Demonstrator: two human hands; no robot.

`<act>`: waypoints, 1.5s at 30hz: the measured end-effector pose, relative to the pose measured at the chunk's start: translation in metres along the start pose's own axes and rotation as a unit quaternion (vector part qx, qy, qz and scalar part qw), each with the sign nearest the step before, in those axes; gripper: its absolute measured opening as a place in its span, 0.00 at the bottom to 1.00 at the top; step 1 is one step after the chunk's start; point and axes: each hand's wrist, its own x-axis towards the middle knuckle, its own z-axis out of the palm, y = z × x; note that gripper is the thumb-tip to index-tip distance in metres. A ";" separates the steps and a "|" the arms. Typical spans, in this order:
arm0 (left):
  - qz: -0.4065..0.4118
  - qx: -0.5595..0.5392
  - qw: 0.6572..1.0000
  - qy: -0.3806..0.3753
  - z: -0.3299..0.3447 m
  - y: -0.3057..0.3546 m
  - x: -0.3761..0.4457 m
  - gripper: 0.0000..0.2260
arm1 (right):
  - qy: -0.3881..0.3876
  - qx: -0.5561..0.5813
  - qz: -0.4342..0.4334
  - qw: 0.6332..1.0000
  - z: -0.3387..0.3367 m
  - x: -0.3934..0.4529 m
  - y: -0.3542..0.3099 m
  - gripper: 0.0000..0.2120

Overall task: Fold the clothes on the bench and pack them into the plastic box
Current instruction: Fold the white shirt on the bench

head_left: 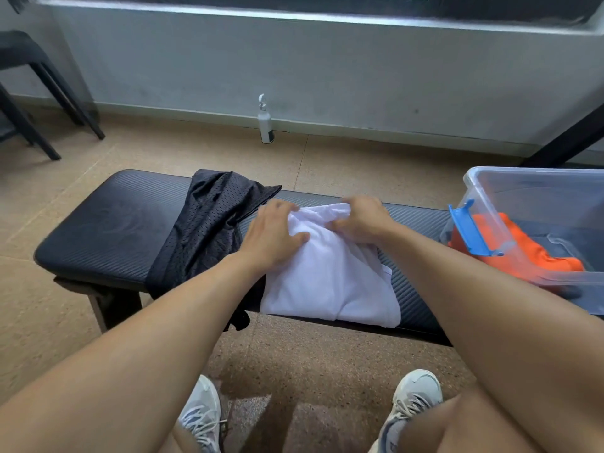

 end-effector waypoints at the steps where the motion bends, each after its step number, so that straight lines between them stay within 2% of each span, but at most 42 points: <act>1: -0.017 -0.022 1.000 0.011 -0.003 0.000 0.001 0.28 | -0.024 0.009 0.002 1.000 -0.004 0.000 -0.001 0.26; 4: -0.084 -0.050 0.995 -0.033 -0.011 -0.002 0.007 0.36 | -0.082 0.022 -0.021 0.996 -0.017 -0.010 -0.004 0.15; 6: -0.107 -0.070 0.988 -0.082 -0.015 -0.004 0.009 0.43 | -0.072 0.034 -0.074 0.994 -0.023 -0.020 -0.004 0.12; 7: -0.108 -0.102 0.984 -0.095 -0.017 -0.006 0.009 0.44 | -0.057 0.049 -0.103 0.992 -0.025 -0.026 -0.004 0.11; 8: -0.093 -0.142 0.980 -0.099 -0.019 -0.008 0.009 0.38 | -0.039 0.071 -0.128 0.988 -0.027 -0.031 -0.004 0.11; 10: -0.048 -0.224 0.969 -0.094 -0.021 -0.008 0.006 0.18 | 0.003 0.116 -0.163 0.980 -0.031 -0.038 -0.004 0.09; 11: -0.033 -0.246 0.966 -0.074 -0.023 -0.006 0.005 0.12 | 0.028 0.124 -0.175 0.976 -0.033 -0.040 -0.005 0.08; 15: -0.020 -0.229 0.971 0.066 -0.031 0.001 0.010 0.05 | 0.165 0.094 -0.205 0.960 -0.039 -0.043 -0.007 0.08; 18: -0.014 -0.203 0.973 0.104 -0.035 0.005 0.011 0.05 | 0.213 0.062 -0.212 0.952 -0.043 -0.046 -0.009 0.09; 21: 0.014 -0.140 0.987 0.082 -0.037 0.000 0.005 0.07 | 0.171 0.022 -0.215 0.961 -0.040 -0.056 -0.008 0.08; 25: 0.037 -0.063 0.997 0.024 -0.040 -0.010 -0.006 0.13 | 0.041 -0.065 -0.201 0.977 -0.038 -0.077 -0.003 0.07; 28: 0.033 0.014 0.999 -0.038 -0.041 -0.013 -0.017 0.18 | -0.043 -0.145 -0.222 0.963 -0.036 -0.093 0.003 0.14; 30: 0.047 0.064 0.996 -0.047 -0.044 -0.010 -0.022 0.21 | -0.081 -0.176 -0.229 0.954 -0.034 -0.100 0.005 0.19; 33: 0.066 0.046 0.996 0.035 -0.044 0.002 -0.029 0.15 | -0.071 -0.138 -0.230 0.961 -0.035 -0.104 0.005 0.16; 35: 0.101 0.034 0.994 0.041 -0.038 0.009 -0.032 0.08 | -0.045 -0.119 -0.214 0.969 -0.035 -0.103 0.004 0.16; 36: 0.114 0.044 0.992 0.013 -0.034 0.011 -0.033 0.11 | -0.030 -0.109 -0.199 0.974 -0.035 -0.101 0.005 0.15; 38: 0.125 0.106 0.983 -0.086 -0.022 0.010 -0.036 0.24 | 0.005 -0.053 -0.145 0.988 -0.034 -0.094 0.010 0.11; 39: 0.124 0.150 0.972 -0.133 -0.015 0.009 -0.036 0.28 | 0.022 -0.029 -0.112 0.993 -0.034 -0.090 0.014 0.15; 40: 0.121 0.185 0.960 -0.172 -0.010 0.006 -0.037 0.29 | 0.026 -0.023 -0.080 0.996 -0.032 -0.087 0.018 0.24; 42: 0.103 0.212 0.948 -0.211 -0.002 0.001 -0.038 0.30 | -0.015 -0.042 -0.021 0.999 -0.027 -0.080 0.024 0.41; 43: 0.098 0.213 0.947 -0.218 -0.002 0.000 -0.037 0.30 | -0.037 -0.057 0.000 0.998 -0.024 -0.077 0.026 0.46; 45: 0.095 0.205 0.948 -0.225 -0.003 0.002 -0.036 0.30 | -0.058 -0.062 0.024 0.996 -0.022 -0.073 0.030 0.47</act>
